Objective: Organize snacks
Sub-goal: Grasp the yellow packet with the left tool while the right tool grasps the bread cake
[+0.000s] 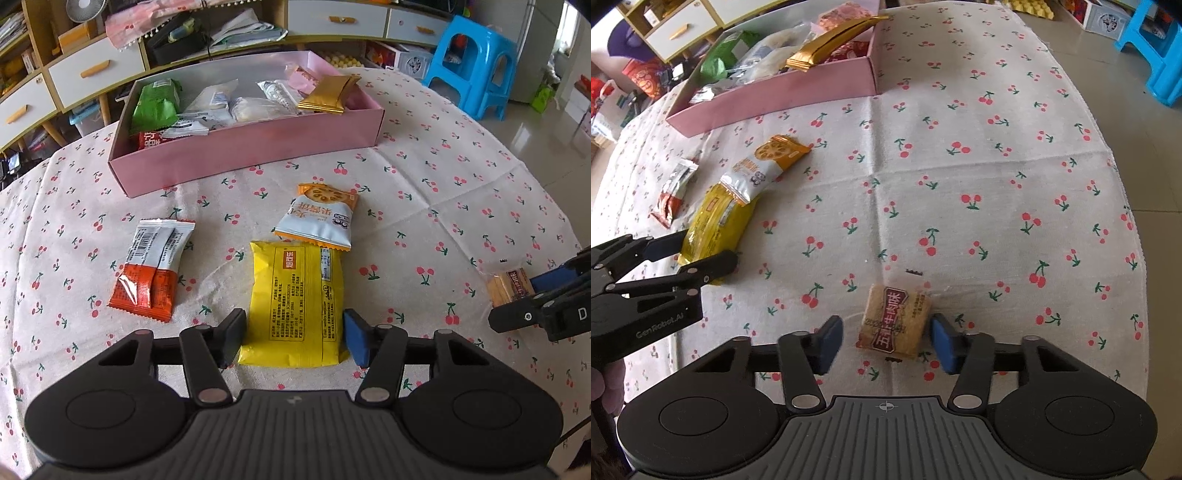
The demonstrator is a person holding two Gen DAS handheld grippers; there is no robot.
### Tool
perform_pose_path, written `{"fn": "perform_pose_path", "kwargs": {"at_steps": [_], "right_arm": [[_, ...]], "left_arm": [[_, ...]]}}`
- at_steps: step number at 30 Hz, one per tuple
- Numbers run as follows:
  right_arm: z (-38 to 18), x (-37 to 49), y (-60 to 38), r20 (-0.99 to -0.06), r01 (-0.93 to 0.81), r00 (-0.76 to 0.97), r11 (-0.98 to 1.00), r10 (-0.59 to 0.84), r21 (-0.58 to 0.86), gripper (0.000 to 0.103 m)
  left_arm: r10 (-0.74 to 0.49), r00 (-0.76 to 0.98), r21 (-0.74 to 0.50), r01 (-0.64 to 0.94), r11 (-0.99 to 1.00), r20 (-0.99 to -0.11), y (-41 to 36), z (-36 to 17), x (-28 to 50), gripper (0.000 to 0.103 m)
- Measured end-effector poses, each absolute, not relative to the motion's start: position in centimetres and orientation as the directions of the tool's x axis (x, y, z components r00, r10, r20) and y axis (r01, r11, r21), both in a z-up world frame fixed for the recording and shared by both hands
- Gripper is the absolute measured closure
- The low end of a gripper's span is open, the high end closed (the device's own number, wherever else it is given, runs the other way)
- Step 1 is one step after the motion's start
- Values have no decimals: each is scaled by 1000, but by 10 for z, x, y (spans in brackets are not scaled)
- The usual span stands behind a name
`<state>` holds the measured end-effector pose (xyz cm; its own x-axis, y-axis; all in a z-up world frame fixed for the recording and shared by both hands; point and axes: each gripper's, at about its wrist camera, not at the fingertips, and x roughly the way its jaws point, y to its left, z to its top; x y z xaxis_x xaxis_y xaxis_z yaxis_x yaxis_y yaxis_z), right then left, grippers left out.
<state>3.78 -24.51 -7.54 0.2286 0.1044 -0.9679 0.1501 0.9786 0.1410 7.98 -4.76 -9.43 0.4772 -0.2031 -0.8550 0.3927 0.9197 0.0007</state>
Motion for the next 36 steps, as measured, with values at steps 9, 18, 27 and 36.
{"fn": "perform_pose_path", "kwargs": {"at_steps": [9,18,27,36], "right_arm": [[-73,38,-244,-962,140,251,980,106,144,68],[-69,40,-243,-954,143,277,977,117,161,68],[-66,46,-240,-948,143,292,974,129,177,68],[-61,56,-232,-938,145,313,969,149,202,68]], "left_arm": [[-215,459,-30,377,926,-862,-39,-91,81,51],[-238,442,-66,369,927,-865,-30,-83,77,51],[-266,442,-101,360,927,-857,-17,-74,74,52],[-286,452,-128,349,928,-845,-8,-66,74,52]]}}
